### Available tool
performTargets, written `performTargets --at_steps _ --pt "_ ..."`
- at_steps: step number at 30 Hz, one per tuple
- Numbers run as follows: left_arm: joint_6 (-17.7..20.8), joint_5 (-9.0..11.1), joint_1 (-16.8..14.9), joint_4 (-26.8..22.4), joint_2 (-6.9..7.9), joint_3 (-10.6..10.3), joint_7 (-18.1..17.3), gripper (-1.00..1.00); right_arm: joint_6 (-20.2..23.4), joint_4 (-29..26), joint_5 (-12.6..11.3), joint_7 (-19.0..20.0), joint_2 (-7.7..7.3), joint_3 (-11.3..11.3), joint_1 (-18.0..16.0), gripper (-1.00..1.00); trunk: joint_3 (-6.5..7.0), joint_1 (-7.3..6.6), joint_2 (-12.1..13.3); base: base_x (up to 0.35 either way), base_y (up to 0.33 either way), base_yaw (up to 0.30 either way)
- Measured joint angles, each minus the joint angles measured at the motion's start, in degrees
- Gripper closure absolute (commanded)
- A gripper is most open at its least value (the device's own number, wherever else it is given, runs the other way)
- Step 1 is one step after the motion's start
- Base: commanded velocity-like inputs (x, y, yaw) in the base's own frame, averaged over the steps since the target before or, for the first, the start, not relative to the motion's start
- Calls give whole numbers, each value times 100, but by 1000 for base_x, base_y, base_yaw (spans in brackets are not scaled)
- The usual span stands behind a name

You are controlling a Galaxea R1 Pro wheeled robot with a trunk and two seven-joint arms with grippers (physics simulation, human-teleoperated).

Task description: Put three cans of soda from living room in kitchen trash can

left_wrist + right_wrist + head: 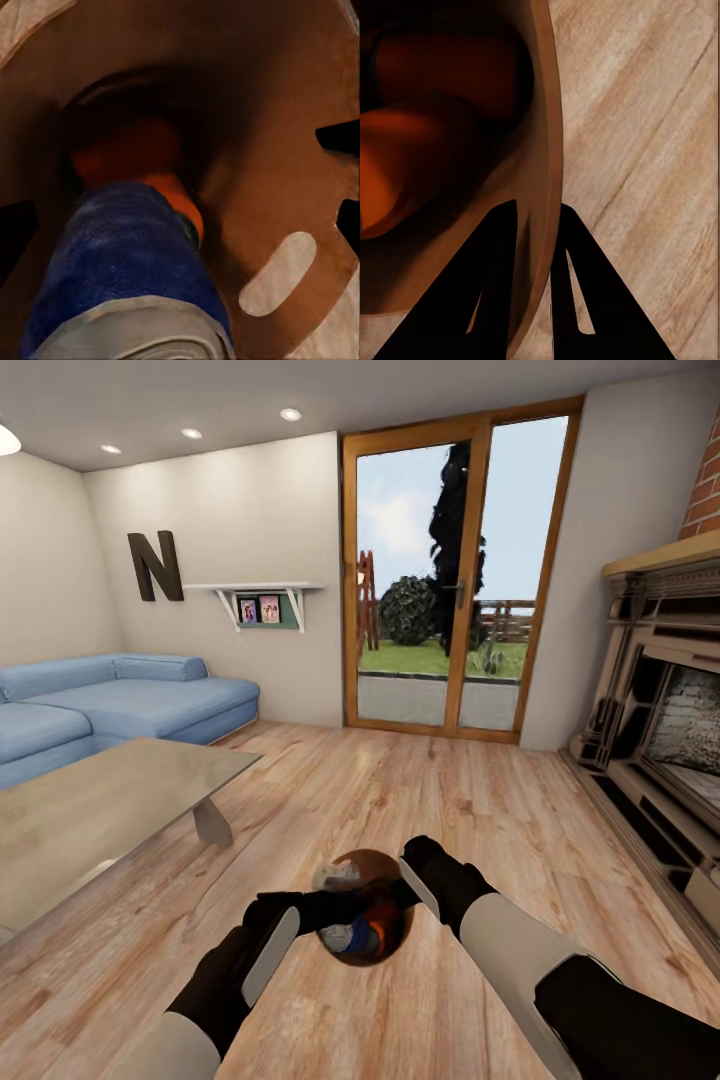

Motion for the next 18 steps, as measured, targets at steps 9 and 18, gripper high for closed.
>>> performTargets --at_steps 9,18 --pt "273 -15 64 -1028 47 46 25 -100 -7 5 5 0 0 3 1 100 0 0 0 0 0 0" --pt "274 -29 164 -1226 302 68 34 -100 -9 9 6 0 0 3 0 100 0 0 0 0 0 0"
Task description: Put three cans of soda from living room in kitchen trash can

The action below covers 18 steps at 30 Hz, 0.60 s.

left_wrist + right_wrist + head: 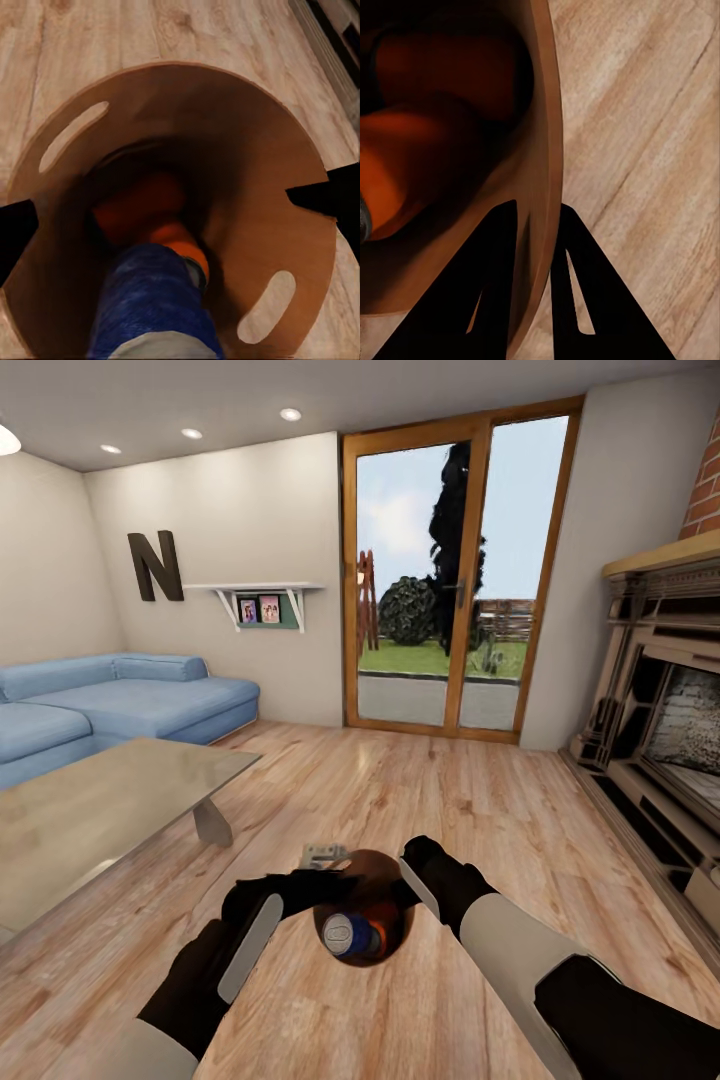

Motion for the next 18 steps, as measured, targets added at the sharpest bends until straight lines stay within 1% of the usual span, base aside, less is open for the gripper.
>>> performTargets --at_steps 1,6,7,9,10,11,12,15,16,17,18 --pt "-14 -3 43 -10 101 3 -3 -100 0 3 4 0 0 -3 0 100 0 0 0 0 0 0" --pt "-41 16 131 -11 413 46 7 -100 -6 7 4 0 0 -4 0 100 0 0 0 0 0 0" --pt "-48 16 151 -3 540 77 18 -100 -11 8 1 -3 0 -6 0 100 0 0 0 0 0 0" --pt "-72 30 202 2 668 119 21 -100 -16 8 1 -5 0 -6 0 100 0 0 0 0 0 0" --pt "-153 29 290 4 772 196 17 -100 -19 9 2 -7 0 -6 0 100 0 0 0 0 0 0" --pt "-381 26 489 4 882 426 -2 -100 -23 9 0 -12 0 -7 0 100 -1 0 0 0 0 0" --pt "-563 26 637 5 932 643 -14 -100 -24 9 0 -14 0 -7 0 100 0 0 0 0 0 0" --pt "-826 16 828 17 984 977 -22 -100 -24 5 5 -12 0 -7 0 100 0 0 0 0 0 0" --pt "-987 3 932 28 1006 1141 -23 -100 -25 1 3 -13 0 -10 0 100 0 0 0 0 0 0" --pt "-1367 -16 1155 51 1057 1322 -14 -100 -25 -15 -4 -16 0 -15 -5 100 -1 0 0 0 0 0" --pt "-1474 -10 1219 61 1079 1351 -11 -100 -27 -23 -9 -18 0 -24 -7 100 0 0 0 0 0 0"
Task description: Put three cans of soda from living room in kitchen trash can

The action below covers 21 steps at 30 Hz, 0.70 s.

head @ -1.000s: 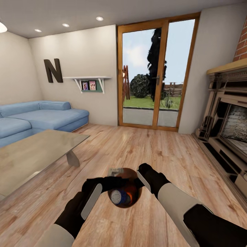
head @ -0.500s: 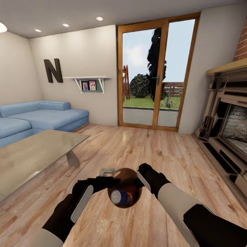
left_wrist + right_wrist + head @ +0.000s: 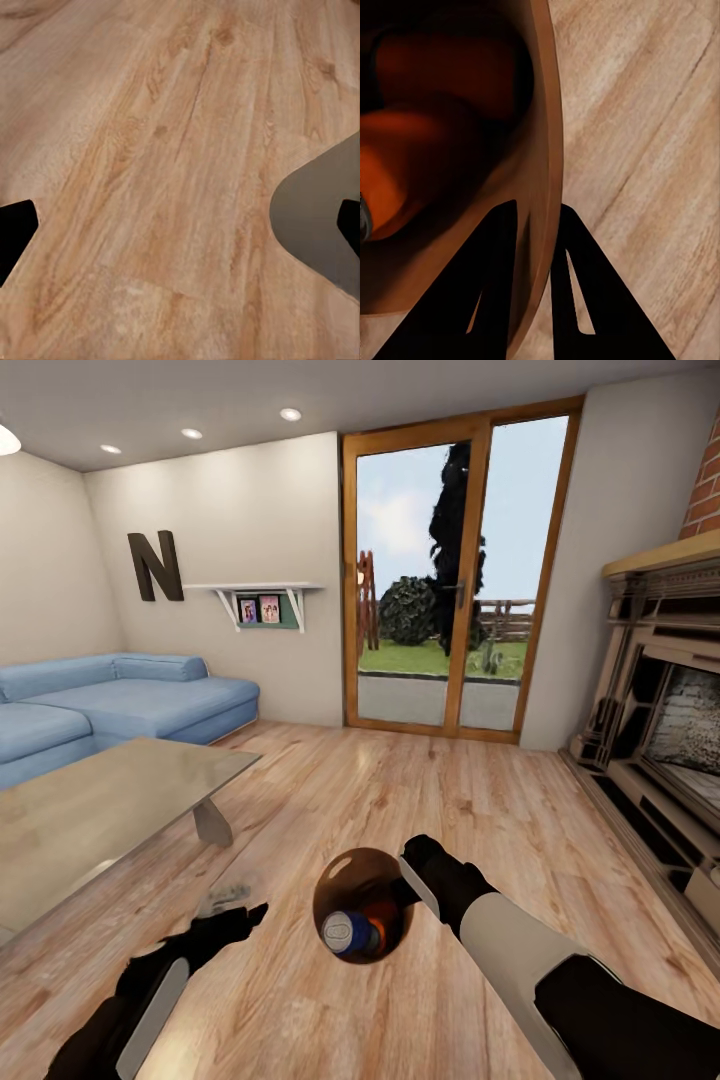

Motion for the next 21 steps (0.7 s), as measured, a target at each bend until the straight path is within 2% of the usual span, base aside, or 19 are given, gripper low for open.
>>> performTargets --at_steps 2,6,12,21 --pt "-194 -3 86 50 45 35 -2 -100 2 -2 -2 -3 0 -3 0 100 0 0 0 0 0 0" --pt "-773 -14 203 512 128 76 -25 -100 14 -15 -2 -11 0 -46 -1 100 0 0 0 0 0 0" --pt "-1302 -23 235 981 152 84 -50 -100 31 -29 -4 -27 0 -81 -2 100 0 0 0 0 0 0" --pt "-1458 -26 243 1186 163 86 -50 -100 0 -41 -20 -50 -40 -112 -2 100 0 0 0 0 0 0"
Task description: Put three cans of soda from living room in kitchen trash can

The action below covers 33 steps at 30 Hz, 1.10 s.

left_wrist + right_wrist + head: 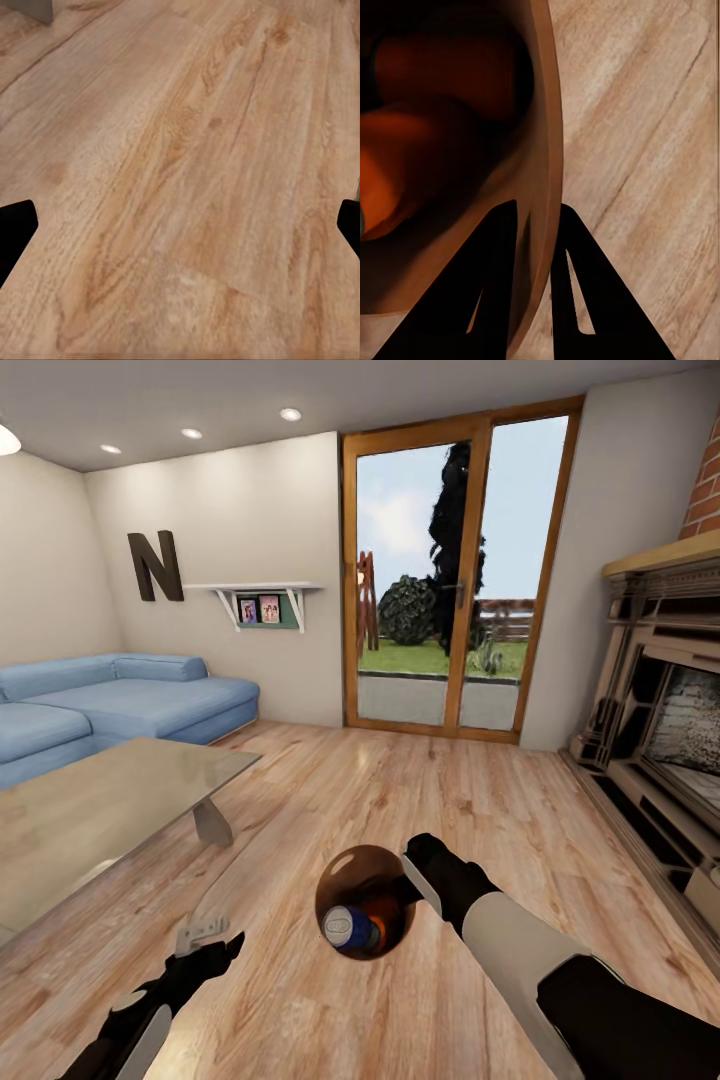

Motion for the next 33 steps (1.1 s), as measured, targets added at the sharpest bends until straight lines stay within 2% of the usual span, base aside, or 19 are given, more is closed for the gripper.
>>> performTargets --at_steps 5,8,12,15,18,21,25,30,33 --pt "-20 0 1 99 3 1 1 -100 -2 -2 81 15 -122 -64 0 100 0 0 0 0 0 0" --pt "-29 0 0 122 4 0 1 -100 -15 -11 17 36 -188 -288 -1 100 0 0 0 0 0 0" --pt "-34 0 0 131 4 0 1 -100 -18 -29 55 33 -233 -441 -1 100 0 0 0 0 0 0" --pt "-61 0 0 133 0 0 1 -100 -18 -33 96 24 -245 -471 0 100 0 0 0 0 0 0" --pt "-119 0 0 136 -4 0 1 -100 -33 -39 -2 39 -313 -511 0 100 0 0 0 0 0 0" --pt "-125 0 1 136 -4 -4 1 -100 -15 -38 163 27 -331 -489 1 100 0 0 0 0 0 0" --pt "-129 0 0 141 -5 -8 4 -100 -36 -46 10 56 -340 -502 0 100 0 0 0 0 0 0" --pt "-167 0 0 143 -4 -8 6 -100 -28 -45 64 57 -345 -508 0 100 0 0 0 0 0 0" --pt "-186 0 0 144 -5 -8 5 -100 -26 -38 6 67 -345 -537 0 100 0 0 0 0 0 0"
